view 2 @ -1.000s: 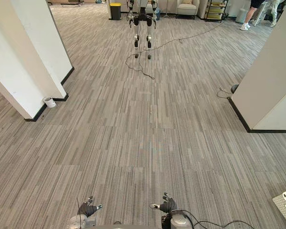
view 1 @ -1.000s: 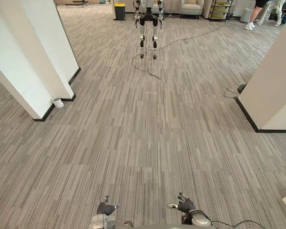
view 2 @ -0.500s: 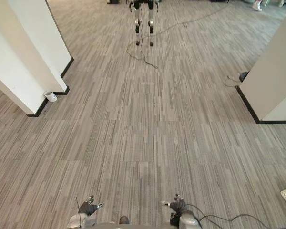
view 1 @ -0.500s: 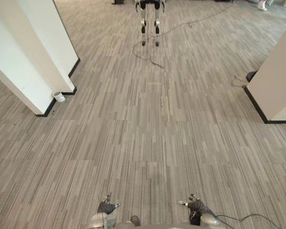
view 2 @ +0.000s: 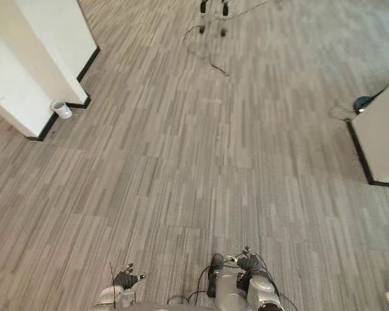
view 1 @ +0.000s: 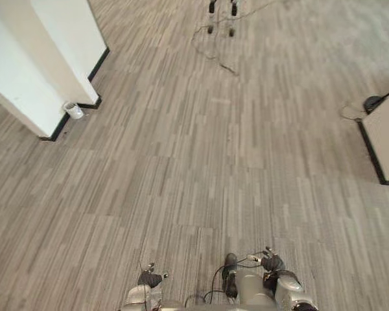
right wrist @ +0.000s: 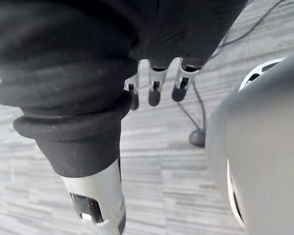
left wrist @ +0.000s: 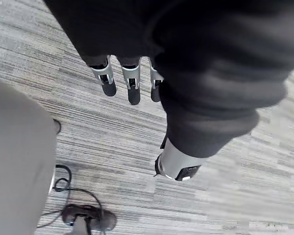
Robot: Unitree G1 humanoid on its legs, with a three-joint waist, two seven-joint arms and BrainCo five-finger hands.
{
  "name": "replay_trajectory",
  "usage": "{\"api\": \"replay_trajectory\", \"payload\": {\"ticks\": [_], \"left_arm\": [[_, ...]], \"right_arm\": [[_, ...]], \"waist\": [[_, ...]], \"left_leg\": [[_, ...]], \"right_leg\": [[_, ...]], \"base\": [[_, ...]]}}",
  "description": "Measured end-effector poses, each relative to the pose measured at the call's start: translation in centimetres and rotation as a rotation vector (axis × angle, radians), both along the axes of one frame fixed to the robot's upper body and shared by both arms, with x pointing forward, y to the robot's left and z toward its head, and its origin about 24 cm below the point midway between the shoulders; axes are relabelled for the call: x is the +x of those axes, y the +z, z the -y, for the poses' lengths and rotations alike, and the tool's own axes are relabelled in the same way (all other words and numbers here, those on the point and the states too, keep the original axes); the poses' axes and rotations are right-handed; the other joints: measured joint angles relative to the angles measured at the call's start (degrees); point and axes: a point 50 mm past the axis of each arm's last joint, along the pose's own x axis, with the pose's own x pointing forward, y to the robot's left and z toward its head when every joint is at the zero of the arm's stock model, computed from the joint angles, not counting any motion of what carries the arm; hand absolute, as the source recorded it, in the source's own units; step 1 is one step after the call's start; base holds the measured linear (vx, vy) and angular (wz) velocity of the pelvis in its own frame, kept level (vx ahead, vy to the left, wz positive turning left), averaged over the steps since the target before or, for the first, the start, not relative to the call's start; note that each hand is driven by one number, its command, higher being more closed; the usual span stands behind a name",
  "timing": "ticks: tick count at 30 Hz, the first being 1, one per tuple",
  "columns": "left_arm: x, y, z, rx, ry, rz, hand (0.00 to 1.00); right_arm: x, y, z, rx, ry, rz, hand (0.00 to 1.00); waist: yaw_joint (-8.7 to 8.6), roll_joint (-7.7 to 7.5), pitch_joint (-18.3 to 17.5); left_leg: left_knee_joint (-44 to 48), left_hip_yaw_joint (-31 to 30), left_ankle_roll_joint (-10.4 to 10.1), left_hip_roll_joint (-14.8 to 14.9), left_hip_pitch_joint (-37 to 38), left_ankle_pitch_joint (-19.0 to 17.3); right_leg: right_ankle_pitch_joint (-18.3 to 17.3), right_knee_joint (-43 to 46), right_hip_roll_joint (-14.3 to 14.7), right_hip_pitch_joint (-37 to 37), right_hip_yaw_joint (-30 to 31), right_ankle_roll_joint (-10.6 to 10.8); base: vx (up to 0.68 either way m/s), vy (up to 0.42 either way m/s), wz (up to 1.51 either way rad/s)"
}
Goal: Organize washtable
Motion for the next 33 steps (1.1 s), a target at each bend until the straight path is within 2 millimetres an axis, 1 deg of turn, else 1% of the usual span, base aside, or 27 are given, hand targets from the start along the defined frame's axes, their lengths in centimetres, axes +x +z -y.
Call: {"api": "replay_trajectory", "payload": {"ticks": [1,2,3,4,6,7,9,10,11,12,13,14,16,17,18,20,21,23,25,26,27,28,29,30,31,32,33], "left_arm": [[0.1,0.1,-0.2,-0.005,0.031,0.012,0.0],[0.3,0.2,-0.1,-0.01,0.046,0.027,0.0],[0.3,0.2,0.1,-0.016,0.046,0.03,0.0],[0.7,0.4,0.1,-0.014,0.045,0.044,0.0],[0.9,0.6,0.0,-0.011,0.046,0.059,0.0],[1.2,0.7,-0.1,-0.009,0.047,0.069,0.0],[1.5,0.8,-0.1,-0.007,0.044,0.082,0.0],[1.5,0.8,0.0,-0.008,0.044,0.083,0.0],[1.5,0.8,0.2,-0.012,0.042,0.085,0.0],[1.2,0.7,0.1,-0.014,0.055,0.078,0.0],[1.2,0.8,-0.2,-0.008,0.06,0.082,0.0],[1.3,1.0,-1.6,0.028,0.057,0.085,0.0],[1.3,1.0,-2.1,0.039,0.064,0.086,0.0],[1.4,1.0,-2.2,0.037,0.066,0.084,0.0],[1.3,1.0,-2.0,0.033,0.066,0.076,0.0],[0.9,0.7,-2.0,0.035,0.053,0.054,0.0],[0.6,0.6,-2.2,0.045,0.03,0.034,0.0],[0.6,0.5,-2.0,0.049,0.006,0.028,0.0],[0.5,0.5,-1.9,0.044,0.008,0.024,0.0],[0.6,0.4,-1.5,0.035,0.008,0.02,0.0],[0.6,0.4,-1.3,0.028,0.009,0.02,0.0],[0.4,0.3,-1.0,0.021,0.006,0.016,0.0],[0.0,0.1,-1.0,0.019,0.008,0.005,0.0],[-0.2,0.0,-1.3,0.027,0.001,-0.01,0.0],[-0.4,0.0,-1.3,0.028,0.006,-0.015,0.0],[-0.5,0.0,-1.4,0.029,0.016,-0.017,0.0],[-0.6,-0.1,-0.7,0.009,0.03,-0.017,0.0]], "right_arm": [[-0.1,0.0,0.1,-0.002,-0.002,0.002,0.0],[-0.1,0.1,-0.2,0.005,-0.005,0.007,0.0],[-0.1,0.1,-0.3,0.008,-0.007,0.008,0.0],[-0.3,0.0,-0.7,0.022,-0.018,0.006,0.0],[-0.4,-0.1,-1.2,0.04,-0.036,0.005,0.0],[-0.3,0.0,-1.4,0.045,-0.046,0.011,0.0],[-0.3,0.0,-1.7,0.055,-0.054,0.019,0.0],[-0.4,0.0,-1.7,0.055,-0.053,0.018,0.0],[-0.5,0.0,-1.6,0.05,-0.051,0.019,0.0],[-0.7,-0.2,-1.7,0.051,-0.048,0.005,0.0],[-1.0,-0.3,-1.8,0.053,-0.048,-0.006,0.0],[-1.5,-0.5,-3.1,0.083,-0.038,-0.019,0.0],[-2.0,-0.8,-3.6,0.097,-0.038,-0.035,0.0],[-2.0,-0.8,-3.6,0.098,-0.036,-0.035,0.0],[-1.9,-0.7,-3.6,0.096,-0.031,-0.032,0.0],[-1.5,-0.5,-3.5,0.084,-0.013,-0.014,0.0],[-1.0,-0.4,-3.5,0.083,0.003,-0.002,0.0],[-0.9,-0.4,-3.5,0.081,0.022,-0.01,0.0],[-0.4,-0.2,-3.3,0.074,0.035,0.003,0.0],[0.3,-0.1,-2.8,0.059,0.045,0.011,0.0],[0.6,0.1,-2.5,0.048,0.05,0.016,0.0],[1.0,0.2,-2.0,0.029,0.062,0.024,0.0],[1.1,0.3,-1.9,0.025,0.064,0.026,0.0],[0.6,0.1,-1.7,0.02,0.058,0.014,0.0],[0.2,0.0,-1.5,0.017,0.056,0.004,0.0],[-0.6,-0.3,-1.3,0.018,0.046,-0.018,0.0],[-0.4,-0.2,-0.7,0.005,0.038,-0.015,0.0]], "waist": [[0.34,0.49,0.4],[0.56,1.06,0.6],[0.69,1.08,0.6],[1.61,0.82,0.6],[1.93,0.45,0.7],[2.23,0.39,0.7],[3.17,-0.13,0.9],[3.19,-0.08,0.8],[3.12,0.48,0.6],[3.47,0.47,0.3],[3.69,-0.02,0.0],[4.67,-4.39,-1.5],[5.16,-6.14,-1.8],[5.34,-6.35,-1.8],[5.28,-6.06,-1.9],[4.73,-5.28,-1.4],[4.09,-5.63,-1.4],[3.34,-5.63,-1.7],[2.92,-4.97,-1.4],[2.87,-3.53,-1.0],[2.75,-2.61,-0.7],[2.13,-1.6,-0.4],[1.46,-1.87,-0.5],[1.33,-2.85,-0.7],[1.35,-3.24,-1.0],[1.29,-3.99,-1.6],[1.63,-2.03,-2.0]], "left_leg": [[13.2,-0.1,-0.3,2.8,-5.1,1.1],[22.5,-0.2,-0.7,4.3,-8.9,0.2],[23.8,-0.1,-0.9,4.5,-9.8,0.0],[24.9,1.4,-1.1,4.5,-12.4,-1.4],[19.9,3.8,0.0,3.9,-15.3,-2.2],[14.6,5.1,0.2,3.3,-16.9,-2.3],[5.4,4.5,0.4,0.6,-18.8,-2.1],[0.3,3.5,0.3,-0.8,-19.3,-1.7],[-7.3,1.3,1.0,-2.1,-19.4,0.7],[-8.7,-0.2,2.8,-2.6,-18.5,7.5],[-8.8,0.1,3.3,-3.2,-17.9,8.3],[-10.0,2.8,4.7,-5.7,-16.9,6.7],[-9.8,4.5,5.3,-6.8,-16.1,5.0],[-10.0,5.6,6.0,-7.6,-14.5,3.6],[-10.3,6.3,6.4,-7.6,-13.3,3.0],[-12.2,8.2,7.7,-8.8,-8.2,1.4],[-13.0,8.2,8.0,-9.6,-5.6,0.6],[-15.3,8.2,8.6,-9.8,-2.6,0.1],[-18.0,7.9,8.6,-9.2,-0.4,-0.1],[-18.7,7.8,8.5,-7.7,0.3,-0.6],[-19.4,7.9,8.4,-6.7,0.9,-0.7],[-20.8,7.6,8.3,-5.3,2.2,-0.7],[-21.7,6.7,7.9,-5.5,3.3,-0.6],[-21.8,5.6,7.0,-6.3,5.4,-0.9],[-21.4,4.5,6.1,-6.6,6.5,-1.5],[-19.8,2.2,4.3,-7.2,8.0,-2.7],[-17.0,1.0,3.6,-5.6,7.3,-2.9]], "right_leg": [[-0.9,-2.3,1.9,3.8,0.1,-0.8],[-1.7,-4.1,3.3,7.2,0.9,-1.7],[-1.7,-4.5,3.5,8.0,1.1,-1.7],[-1.8,-6.2,3.6,10.5,2.2,-1.8],[-1.8,-8.2,3.1,13.2,3.6,-1.8],[-1.8,-8.8,2.4,14.2,4.6,-1.8],[-2.8,-9.0,0.6,15.5,6.3,-0.2],[-3.6,-9.1,0.0,16.0,7.0,0.8],[-4.7,-9.2,-0.1,16.4,7.5,2.5],[-5.9,-8.9,-0.2,17.3,8.9,4.2],[-6.2,-8.7,-0.7,17.5,9.7,4.6],[-7.6,-8.2,-4.3,17.0,10.6,6.0],[-8.5,-6.4,-5.9,16.7,11.7,6.6],[-8.9,-1.7,-6.8,15.1,11.8,7.3],[-9.0,2.2,-7.3,13.7,12.1,7.3],[-8.7,23.2,-9.5,5.0,13.0,8.1],[-10.3,30.8,-10.9,1.7,12.2,8.0],[-12.4,30.7,-11.4,-0.9,8.2,6.8],[-12.7,24.0,-9.8,-4.5,6.4,6.2],[-12.5,19.2,-6.8,-7.0,6.2,6.0],[-11.8,16.3,-5.3,-8.2,5.7,5.5],[-8.7,10.2,-2.7,-10.4,4.8,4.8],[-5.7,6.8,-1.5,-11.5,4.9,4.5],[-1.2,2.9,-1.0,-11.0,5.1,3.0],[0.9,1.2,-0.9,-10.1,5.0,2.2],[7.4,1.1,-1.0,-8.4,6.0,1.5],[5.8,3.0,-0.2,-8.0,4.7,0.6]], "base": [[0.57,-0.323,-0.09],[0.39,-0.215,-0.21],[0.37,-0.187,-0.41],[0.28,-0.118,-0.43],[0.33,-0.097,-0.48],[0.29,0.027,-0.58],[0.27,0.097,-0.55],[0.24,0.181,-0.33],[0.28,0.275,-0.42],[0.25,0.266,-0.41],[0.3,0.284,-0.49],[0.25,0.21,-0.38],[0.26,0.185,-0.41],[0.21,0.139,-0.44],[0.3,0.256,-0.62],[0.23,0.239,-0.4],[0.26,0.194,0.02],[0.3,0.162,0.16],[0.36,0.068,-0.01],[0.31,-0.002,-0.24],[0.4,-0.008,-0.15],[0.34,-0.014,0.08],[0.47,-0.061,0.33],[0.54,-0.137,0.43],[0.7,-0.204,0.71],[0.58,-0.171,0.59],[0.55,-0.166,0.54]]}}
